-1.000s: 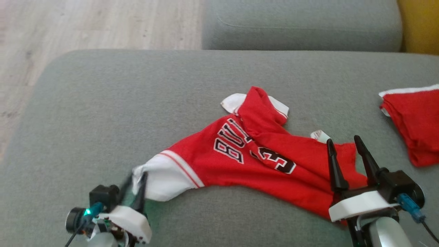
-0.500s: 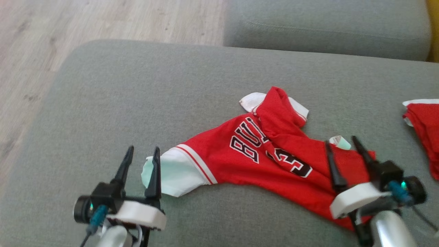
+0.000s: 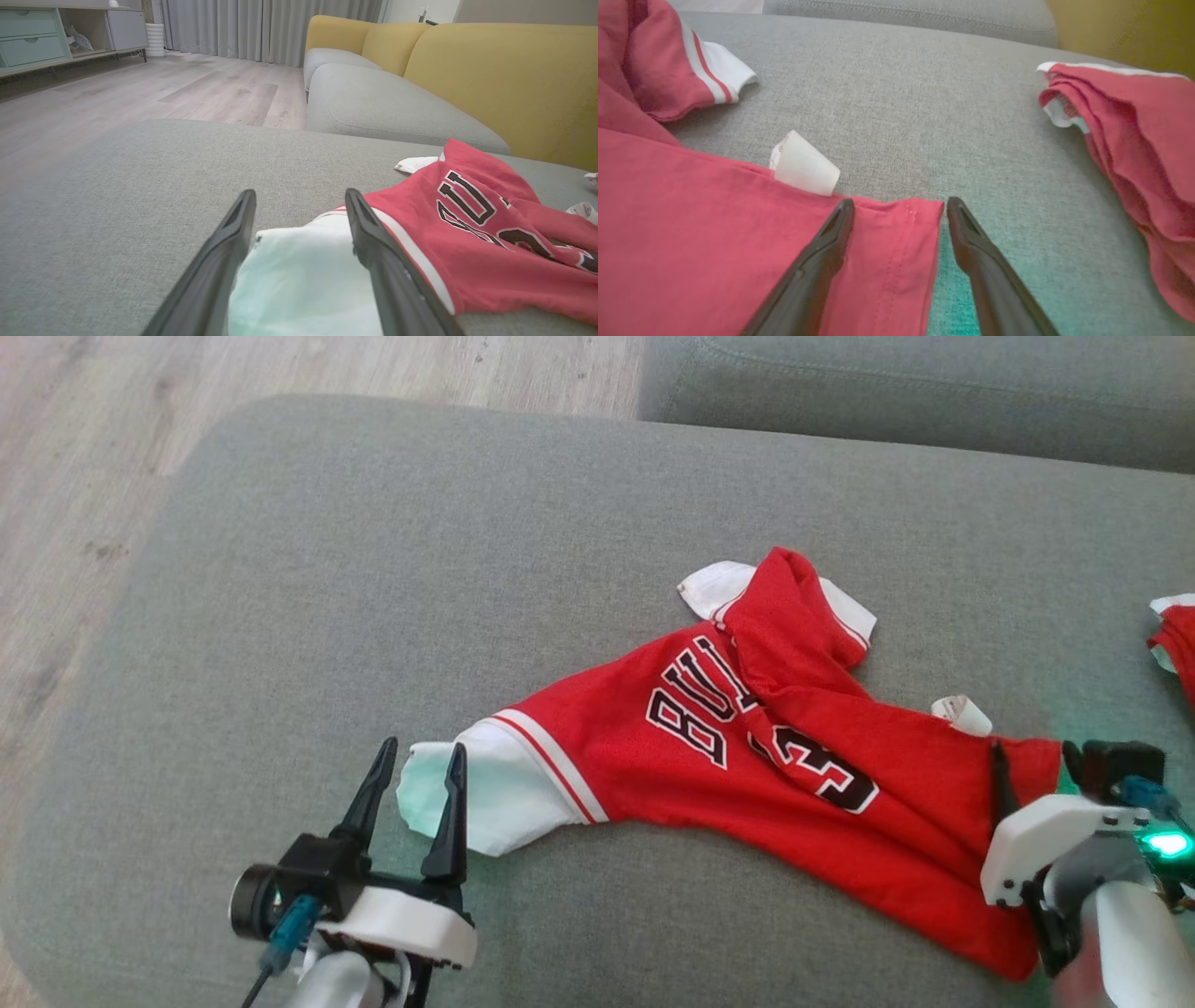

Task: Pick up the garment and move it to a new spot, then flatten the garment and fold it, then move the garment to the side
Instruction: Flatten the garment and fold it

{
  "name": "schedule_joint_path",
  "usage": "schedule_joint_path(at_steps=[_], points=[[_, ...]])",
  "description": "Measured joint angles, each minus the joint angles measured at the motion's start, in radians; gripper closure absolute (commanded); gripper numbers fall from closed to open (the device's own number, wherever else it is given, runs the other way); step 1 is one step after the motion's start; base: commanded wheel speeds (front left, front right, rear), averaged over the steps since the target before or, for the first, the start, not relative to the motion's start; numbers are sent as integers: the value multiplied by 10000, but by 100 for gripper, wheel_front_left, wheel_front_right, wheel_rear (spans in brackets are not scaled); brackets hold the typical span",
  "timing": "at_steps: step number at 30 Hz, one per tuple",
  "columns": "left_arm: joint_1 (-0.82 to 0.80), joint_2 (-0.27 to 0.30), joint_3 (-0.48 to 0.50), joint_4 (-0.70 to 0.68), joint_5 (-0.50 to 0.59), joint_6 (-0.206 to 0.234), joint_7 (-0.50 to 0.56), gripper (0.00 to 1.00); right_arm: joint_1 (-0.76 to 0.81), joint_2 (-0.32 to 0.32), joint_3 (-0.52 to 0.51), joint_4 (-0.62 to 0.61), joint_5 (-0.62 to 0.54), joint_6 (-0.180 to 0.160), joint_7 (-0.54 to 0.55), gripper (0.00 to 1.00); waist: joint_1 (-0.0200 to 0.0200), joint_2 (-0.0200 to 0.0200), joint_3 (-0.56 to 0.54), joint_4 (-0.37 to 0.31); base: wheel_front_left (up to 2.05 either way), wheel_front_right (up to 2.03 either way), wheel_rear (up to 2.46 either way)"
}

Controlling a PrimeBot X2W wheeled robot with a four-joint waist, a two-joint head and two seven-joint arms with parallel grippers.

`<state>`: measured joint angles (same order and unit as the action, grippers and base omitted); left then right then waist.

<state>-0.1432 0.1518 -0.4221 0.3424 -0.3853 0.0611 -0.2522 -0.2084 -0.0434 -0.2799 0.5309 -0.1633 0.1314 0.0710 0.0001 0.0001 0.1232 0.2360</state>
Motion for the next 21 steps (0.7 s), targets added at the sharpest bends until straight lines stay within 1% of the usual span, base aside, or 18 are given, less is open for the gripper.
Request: schedule_joint_path(at_steps=[3, 4, 5, 6, 7, 11, 14, 17, 21], points=[[-90, -79, 23, 90, 88, -88, 0, 0, -201, 2, -102, 384, -201, 2, 100, 0, 0, 0, 82, -5, 0, 0, 0], [-131, -98, 29, 107, 105, -96, 0, 0, -282, 0, -132, 491, -224, 0, 104, 23, 0, 0, 111, -9, 0, 0, 0], [-174, -119, 38, 109, 136, -98, 0, 0, -358, 0, -136, 581, -234, 0, 130, 23, 0, 0, 137, -12, 0, 0, 0], [-216, -142, 46, 113, 174, -102, 0, 0, -446, 0, -138, 658, -255, 0, 130, 84, 0, 0, 158, -14, 0, 0, 0], [-245, -165, 56, 123, 173, -165, 0, 0, -550, 0, -144, 731, -355, 0, 130, 100, 0, 0, 176, -15, 0, 0, 0], [-337, -234, 157, 174, 263, -253, 0, 0, -1083, -35, -324, 821, -888, 0, 35, 100, -1, 0, 249, -9, 0, 0, 0], [-370, -278, 209, 180, 272, -270, 0, 0, -1424, -159, -355, 792, -972, 0, -102, 100, 0, 0, 293, 9, 0, 0, 0], [-396, -384, 221, 268, 362, -364, 0, 0, -2644, -767, -426, 663, -1095, 0, -82, 100, 0, 0, 392, 122, 0, 0, 0], [-570, -516, 199, 341, 401, -472, 0, 0, -4003, -1467, -545, 782, -1227, 0, 261, 100, 0, 0, 561, 326, 0, 0, 0]])
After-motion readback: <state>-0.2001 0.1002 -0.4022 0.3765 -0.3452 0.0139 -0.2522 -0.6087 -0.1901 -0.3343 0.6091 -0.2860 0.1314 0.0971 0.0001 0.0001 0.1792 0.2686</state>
